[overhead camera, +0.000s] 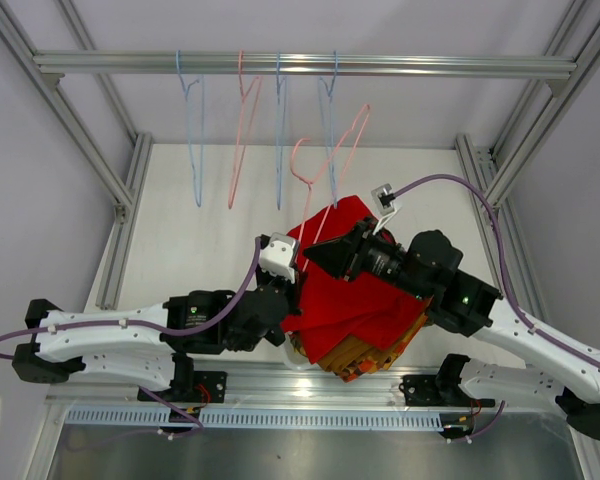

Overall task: Remove the trousers from the hanger
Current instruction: Place the hanger at the clothesline.

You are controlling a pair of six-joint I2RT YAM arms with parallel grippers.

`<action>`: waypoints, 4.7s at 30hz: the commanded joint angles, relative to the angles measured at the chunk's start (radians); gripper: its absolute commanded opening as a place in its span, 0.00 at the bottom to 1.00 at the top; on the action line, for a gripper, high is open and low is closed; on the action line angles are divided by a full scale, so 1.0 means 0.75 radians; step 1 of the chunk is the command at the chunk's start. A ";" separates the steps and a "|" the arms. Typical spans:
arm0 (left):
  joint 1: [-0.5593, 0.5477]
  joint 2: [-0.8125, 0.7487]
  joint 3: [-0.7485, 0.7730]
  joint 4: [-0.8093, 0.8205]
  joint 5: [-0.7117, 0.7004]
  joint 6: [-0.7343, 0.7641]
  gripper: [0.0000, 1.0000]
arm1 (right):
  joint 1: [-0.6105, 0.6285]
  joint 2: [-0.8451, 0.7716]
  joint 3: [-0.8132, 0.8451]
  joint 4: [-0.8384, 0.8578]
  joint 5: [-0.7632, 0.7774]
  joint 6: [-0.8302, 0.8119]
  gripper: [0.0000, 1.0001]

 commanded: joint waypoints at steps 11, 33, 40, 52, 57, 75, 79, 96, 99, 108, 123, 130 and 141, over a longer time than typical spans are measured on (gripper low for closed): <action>-0.006 -0.009 0.050 0.022 0.001 -0.052 0.01 | 0.003 0.106 0.095 0.153 0.027 -0.054 0.50; -0.006 -0.058 0.003 0.012 -0.026 -0.062 0.01 | -0.029 0.204 0.110 0.263 -0.031 -0.046 0.00; -0.006 -0.062 0.016 -0.019 -0.024 -0.069 0.14 | -0.033 0.198 0.110 0.229 -0.037 -0.038 0.00; -0.006 -0.234 0.032 -0.016 0.181 -0.038 0.62 | -0.068 0.157 0.122 0.108 0.000 -0.083 0.00; -0.006 -0.368 0.042 -0.045 0.273 -0.003 0.74 | -0.101 0.102 0.167 -0.045 0.006 -0.123 0.00; -0.006 -0.555 0.071 -0.376 0.060 0.040 0.79 | -0.712 0.069 0.520 -0.798 -0.403 -0.365 0.00; -0.006 -0.555 0.085 -0.434 0.013 0.032 0.80 | -0.869 0.183 0.641 -0.996 -0.427 -0.479 0.00; -0.006 -0.581 0.018 -0.599 -0.097 -0.052 0.81 | -1.299 0.212 0.367 -0.293 -1.325 0.021 0.00; -0.004 -0.604 0.011 -0.618 -0.111 -0.042 0.82 | -1.306 0.255 0.373 -0.152 -1.370 0.132 0.00; -0.004 -0.679 -0.074 -0.645 -0.173 -0.022 0.85 | -1.310 0.405 0.361 0.257 -1.440 0.435 0.00; -0.004 -0.893 -0.295 -0.360 -0.097 0.238 0.99 | -1.324 0.664 0.545 0.300 -1.430 0.423 0.00; -0.004 -0.868 -0.252 -0.593 -0.212 -0.005 0.99 | -1.336 0.773 0.609 0.259 -1.411 0.388 0.00; -0.004 -0.870 -0.269 -0.581 -0.173 0.007 0.99 | -1.347 0.908 0.690 0.249 -1.401 0.392 0.00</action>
